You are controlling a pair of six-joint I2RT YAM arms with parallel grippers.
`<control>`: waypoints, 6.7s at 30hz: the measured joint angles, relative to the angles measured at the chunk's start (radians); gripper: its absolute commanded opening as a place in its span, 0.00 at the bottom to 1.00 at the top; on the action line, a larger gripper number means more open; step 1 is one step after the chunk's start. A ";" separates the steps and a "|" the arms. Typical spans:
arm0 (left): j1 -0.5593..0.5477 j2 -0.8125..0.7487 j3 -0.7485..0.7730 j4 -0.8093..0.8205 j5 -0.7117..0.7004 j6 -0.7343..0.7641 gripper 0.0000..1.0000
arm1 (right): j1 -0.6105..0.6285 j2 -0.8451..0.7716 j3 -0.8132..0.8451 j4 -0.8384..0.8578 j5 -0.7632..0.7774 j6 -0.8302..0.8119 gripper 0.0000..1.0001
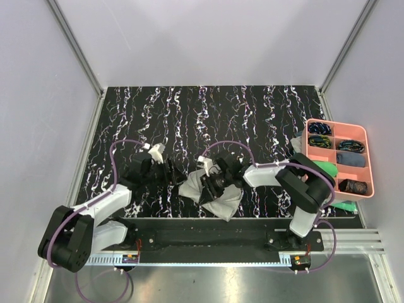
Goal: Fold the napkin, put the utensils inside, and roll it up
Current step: Roll the napkin with the utensil
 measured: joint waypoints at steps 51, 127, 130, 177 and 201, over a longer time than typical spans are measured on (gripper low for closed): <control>-0.091 0.438 0.145 0.166 0.095 -0.034 0.00 | 0.314 -0.127 0.157 -0.310 0.795 -0.146 0.66; 0.006 0.018 -0.108 0.153 0.010 -0.017 0.64 | 0.010 0.171 0.337 -0.392 0.012 -0.144 0.35; 0.006 0.053 -0.111 0.198 0.032 -0.030 0.67 | 0.000 0.190 0.346 -0.399 -0.028 -0.143 0.35; 0.003 0.311 0.003 0.191 0.111 -0.058 0.00 | 0.224 -0.012 0.300 -0.513 0.616 -0.274 0.70; 0.045 0.062 0.009 -0.006 -0.018 -0.039 0.53 | 0.085 0.029 0.214 -0.372 0.293 -0.135 0.25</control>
